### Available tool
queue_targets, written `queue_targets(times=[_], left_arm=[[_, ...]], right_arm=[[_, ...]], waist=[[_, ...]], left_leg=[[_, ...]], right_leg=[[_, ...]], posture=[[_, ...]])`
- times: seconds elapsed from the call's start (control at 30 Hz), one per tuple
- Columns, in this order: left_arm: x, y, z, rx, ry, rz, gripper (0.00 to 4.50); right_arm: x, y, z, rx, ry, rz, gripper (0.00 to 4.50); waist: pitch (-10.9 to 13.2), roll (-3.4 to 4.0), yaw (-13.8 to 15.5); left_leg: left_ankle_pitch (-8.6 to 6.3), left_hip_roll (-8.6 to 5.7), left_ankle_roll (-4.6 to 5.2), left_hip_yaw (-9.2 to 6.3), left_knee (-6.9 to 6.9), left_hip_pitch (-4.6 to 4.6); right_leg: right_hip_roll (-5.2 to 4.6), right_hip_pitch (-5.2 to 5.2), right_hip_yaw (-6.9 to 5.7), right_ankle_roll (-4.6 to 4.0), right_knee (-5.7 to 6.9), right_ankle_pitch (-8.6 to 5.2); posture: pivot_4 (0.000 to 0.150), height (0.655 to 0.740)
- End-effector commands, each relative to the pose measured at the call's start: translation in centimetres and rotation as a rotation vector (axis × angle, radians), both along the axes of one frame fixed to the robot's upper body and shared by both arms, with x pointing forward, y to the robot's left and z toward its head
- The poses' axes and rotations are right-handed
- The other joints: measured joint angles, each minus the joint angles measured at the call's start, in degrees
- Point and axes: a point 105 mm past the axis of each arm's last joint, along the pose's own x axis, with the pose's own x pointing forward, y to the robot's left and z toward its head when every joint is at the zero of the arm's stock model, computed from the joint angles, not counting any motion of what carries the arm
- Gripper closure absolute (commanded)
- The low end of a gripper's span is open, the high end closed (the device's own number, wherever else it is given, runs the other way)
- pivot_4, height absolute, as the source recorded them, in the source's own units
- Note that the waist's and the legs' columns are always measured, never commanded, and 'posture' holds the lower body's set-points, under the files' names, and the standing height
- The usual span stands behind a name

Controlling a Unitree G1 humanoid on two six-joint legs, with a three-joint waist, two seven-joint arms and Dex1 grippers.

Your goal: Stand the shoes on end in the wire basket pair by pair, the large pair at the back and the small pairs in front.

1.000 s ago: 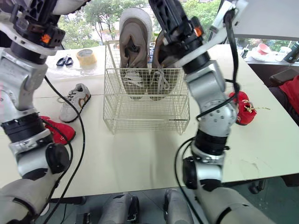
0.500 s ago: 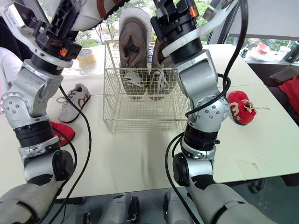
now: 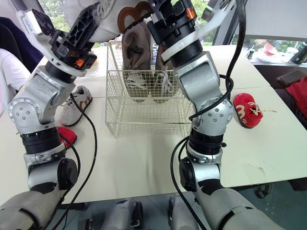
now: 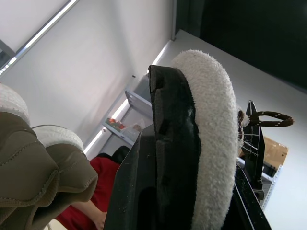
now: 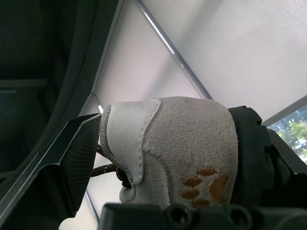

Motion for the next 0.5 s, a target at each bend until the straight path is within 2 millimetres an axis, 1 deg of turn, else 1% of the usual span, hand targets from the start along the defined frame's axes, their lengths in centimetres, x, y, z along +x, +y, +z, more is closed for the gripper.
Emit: queue_targets(times=[0.03, 0.13, 0.2, 0.23, 0.27, 0.3, 0.33, 0.37, 0.4, 0.43, 0.47, 0.5], left_arm=[[-0.8, 0.0, 0.6, -0.001, -0.039, 0.002, 4.24], [-0.7, -0.1, 0.3, 0.017, -0.039, 0.014, 4.24], [-0.7, -0.3, 0.0, 0.048, -0.054, 0.033, 4.24], [-0.8, -0.4, -0.3, 0.063, -0.058, 0.028, 3.74], [-0.9, -0.4, -0.5, 0.072, -0.06, 0.022, 3.22], [-0.8, -0.4, -0.7, 0.088, -0.061, 0.03, 2.88], [-0.6, -0.3, -1.0, 0.108, -0.054, 0.051, 2.42], [-0.3, -0.2, -1.3, 0.128, -0.046, 0.077, 1.86], [0.0, -0.1, -1.7, 0.16, -0.034, 0.113, 1.48], [0.2, 0.0, -2.1, 0.184, -0.025, 0.135, 0.93], [0.2, 0.1, -2.5, 0.218, -0.027, 0.15, 0.26], [-0.2, 0.1, -3.7, 0.307, -0.037, 0.182, 0.03]], right_arm=[[-1.4, 0.2, 0.9, 0.021, -0.065, 0.037, 0.82], [-1.4, 0.4, 0.9, 0.022, -0.067, 0.048, 2.18], [-1.4, 0.4, 0.9, 0.017, -0.07, 0.051, 2.91], [-1.5, 0.5, 1.0, 0.015, -0.073, 0.052, 3.19], [-1.5, 0.5, 1.0, 0.014, -0.075, 0.053, 3.19], [-1.5, 0.5, 1.0, 0.014, -0.077, 0.053, 3.19], [-1.5, 0.5, 1.1, 0.014, -0.08, 0.051, 3.19], [-1.4, 0.5, 1.1, 0.013, -0.082, 0.049, 3.19], [-1.4, 0.4, 1.2, 0.014, -0.085, 0.045, 3.19], [-1.3, 0.3, 1.3, 0.017, -0.088, 0.04, 3.19], [-1.3, 0.1, 1.5, 0.022, -0.092, 0.034, 3.19], [-1.0, -0.9, 2.1, 0.026, -0.109, 0.009, 3.19]], waist=[[0.0, 0.0, 0.0], [0.0, 0.0, 0.0], [0.0, 0.0, 0.0], [0.0, 0.0, 0.0], [0.0, 0.0, 0.0], [0.0, 0.0, 0.0], [0.0, 0.0, 0.0], [0.0, 0.0, 0.0], [0.0, 0.0, 0.0], [0.0, 0.0, 0.0], [0.0, 0.0, 0.0], [0.0, 0.0, 0.0]], left_leg=[[0.0, 0.0, 0.0, 0.0, 0.0, 0.0], [0.0, 0.0, 0.01, 0.01, 0.0, 0.0], [0.0, 0.0, 0.01, 0.01, 0.0, 0.0], [0.0, 0.0, 0.01, 0.0, 0.0, 0.0], [0.0, 0.0, 0.01, 0.01, 0.0, 0.0], [-0.01, 0.0, 0.01, 0.01, 0.0, 0.0], [-0.01, 0.0, 0.01, 0.01, 0.0, 0.0], [-0.01, 0.0, 0.01, 0.01, 0.0, 0.0], [-0.01, 0.01, 0.01, 0.0, 0.0, 0.0], [-0.01, 0.01, 0.01, 0.0, -0.01, 0.0], [-0.01, 0.01, 0.01, 0.0, -0.01, 0.0], [-0.01, 0.01, 0.01, 0.0, -0.01, 0.0]], right_leg=[[0.0, 0.0, 0.0, 0.0, 0.0, 0.0], [0.0, 0.0, 0.0, 0.0, -0.02, 0.0], [0.0, 0.0, 0.0, 0.0, -0.02, 0.0], [0.0, 0.0, 0.0, 0.0, -0.02, 0.0], [0.0, 0.0, 0.0, 0.0, -0.02, 0.0], [0.0, 0.0, 0.0, 0.0, -0.02, 0.0], [0.0, 0.0, 0.0, 0.0, -0.02, 0.0], [0.0, 0.0, 0.0, 0.0, -0.02, 0.0], [0.01, 0.0, 0.0, 0.0, -0.02, 0.0], [0.01, 0.0, -0.01, 0.0, -0.02, 0.0], [0.01, 0.0, -0.01, 0.0, -0.02, 0.0], [0.01, 0.0, -0.01, 0.0, -0.02, 0.0]], posture=[[0.15, 0.74], [0.15, 0.74], [0.15, 0.74], [0.15, 0.74], [0.15, 0.74], [0.15, 0.74], [0.15, 0.74], [0.15, 0.74], [0.15, 0.74], [0.15, 0.74], [0.15, 0.74], [0.15, 0.74]])
